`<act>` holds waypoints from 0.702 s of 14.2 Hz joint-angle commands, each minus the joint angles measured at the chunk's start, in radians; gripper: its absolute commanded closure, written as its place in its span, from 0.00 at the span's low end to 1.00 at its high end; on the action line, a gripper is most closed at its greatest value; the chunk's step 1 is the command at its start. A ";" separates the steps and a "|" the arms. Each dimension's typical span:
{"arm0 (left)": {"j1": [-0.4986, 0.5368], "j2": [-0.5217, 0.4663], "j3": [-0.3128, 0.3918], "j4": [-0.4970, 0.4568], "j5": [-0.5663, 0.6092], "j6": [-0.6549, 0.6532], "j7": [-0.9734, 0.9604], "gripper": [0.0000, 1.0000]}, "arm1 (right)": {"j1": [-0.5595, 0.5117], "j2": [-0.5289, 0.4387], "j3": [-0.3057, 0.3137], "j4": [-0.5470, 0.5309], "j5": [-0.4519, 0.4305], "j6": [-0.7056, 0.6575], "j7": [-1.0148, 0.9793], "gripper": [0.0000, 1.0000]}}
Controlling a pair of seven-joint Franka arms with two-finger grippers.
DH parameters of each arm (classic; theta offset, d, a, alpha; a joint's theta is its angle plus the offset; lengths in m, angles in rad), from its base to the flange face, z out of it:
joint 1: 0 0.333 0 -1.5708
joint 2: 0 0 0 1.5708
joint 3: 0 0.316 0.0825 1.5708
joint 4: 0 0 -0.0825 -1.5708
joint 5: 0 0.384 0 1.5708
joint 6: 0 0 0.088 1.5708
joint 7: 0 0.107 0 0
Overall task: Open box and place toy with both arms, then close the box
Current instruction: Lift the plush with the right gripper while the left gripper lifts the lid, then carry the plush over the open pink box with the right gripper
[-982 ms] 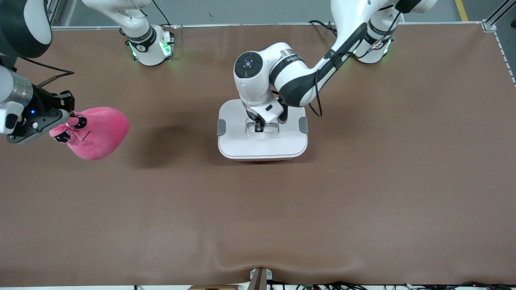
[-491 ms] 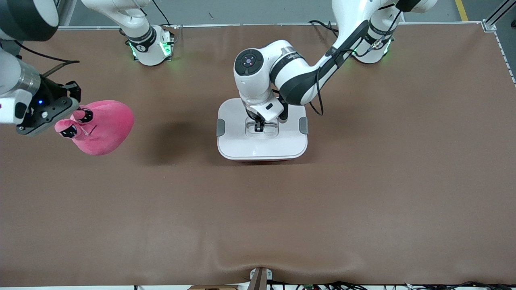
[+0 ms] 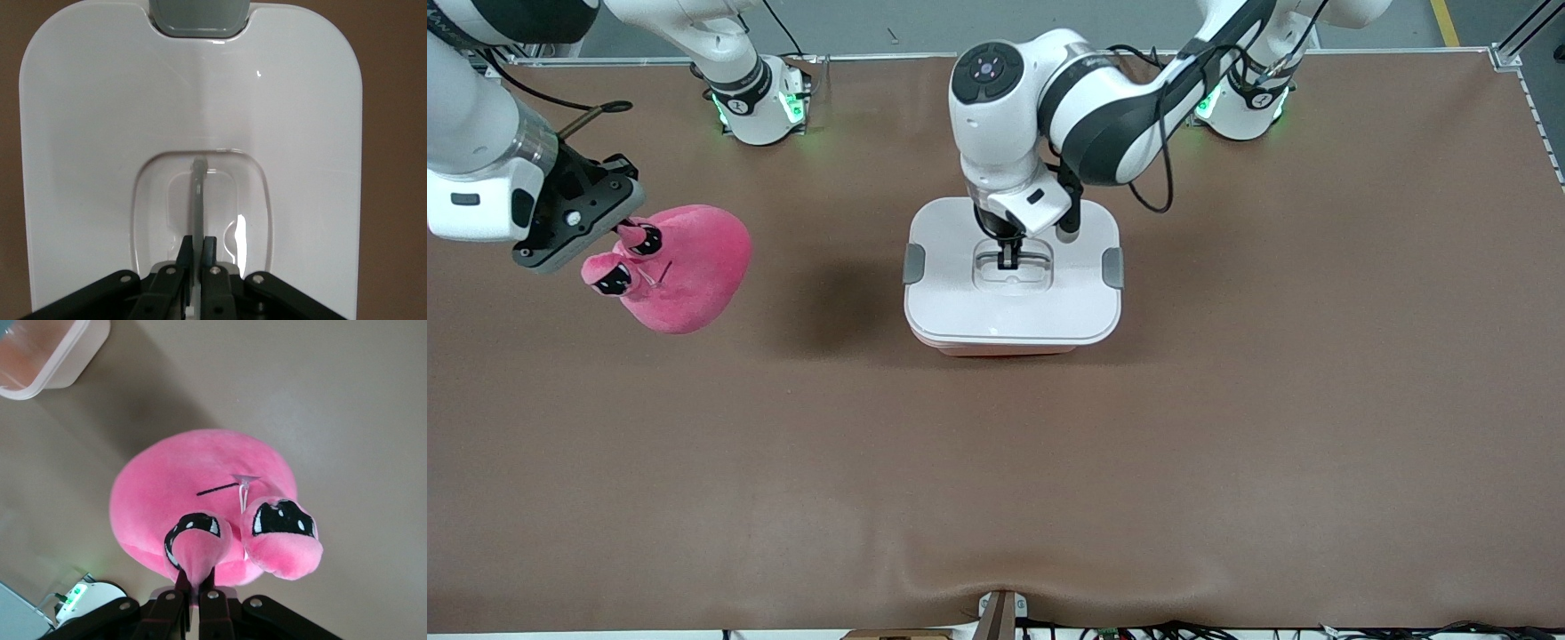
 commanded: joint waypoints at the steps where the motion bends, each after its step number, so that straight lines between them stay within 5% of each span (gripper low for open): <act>1: 0.076 -0.065 -0.005 -0.005 -0.019 -0.031 0.037 1.00 | 0.054 -0.005 -0.002 0.033 0.000 -0.012 -0.068 1.00; 10: 0.361 -0.151 -0.005 -0.006 -0.118 -0.111 0.483 1.00 | 0.356 0.011 -0.001 0.036 0.058 0.136 -0.122 1.00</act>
